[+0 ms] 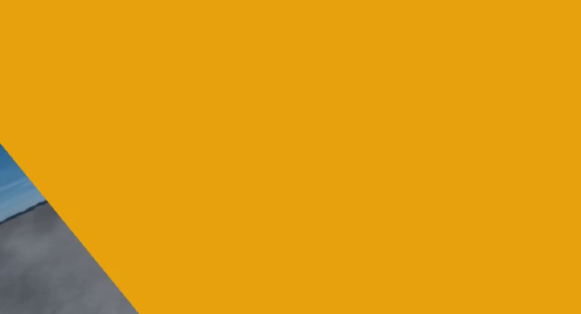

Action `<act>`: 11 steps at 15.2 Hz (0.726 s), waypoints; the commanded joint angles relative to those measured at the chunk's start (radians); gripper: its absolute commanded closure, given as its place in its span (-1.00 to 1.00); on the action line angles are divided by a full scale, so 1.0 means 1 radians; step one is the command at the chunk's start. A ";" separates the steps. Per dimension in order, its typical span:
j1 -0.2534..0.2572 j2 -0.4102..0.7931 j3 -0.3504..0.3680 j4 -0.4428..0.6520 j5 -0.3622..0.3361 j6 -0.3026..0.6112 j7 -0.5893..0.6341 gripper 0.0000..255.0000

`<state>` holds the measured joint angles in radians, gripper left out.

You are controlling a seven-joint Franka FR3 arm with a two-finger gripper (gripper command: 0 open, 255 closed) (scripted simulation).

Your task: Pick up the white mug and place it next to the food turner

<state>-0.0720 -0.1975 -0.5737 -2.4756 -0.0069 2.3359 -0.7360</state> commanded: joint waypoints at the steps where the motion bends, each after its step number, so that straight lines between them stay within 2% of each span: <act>1: -0.005 -0.023 0.006 0.012 -0.015 -0.032 0.012 1.00; 11: -0.019 -0.103 0.035 0.086 -0.056 -0.178 0.056 1.00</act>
<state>-0.0893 -0.2925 -0.5420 -2.3981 -0.0587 2.1744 -0.6845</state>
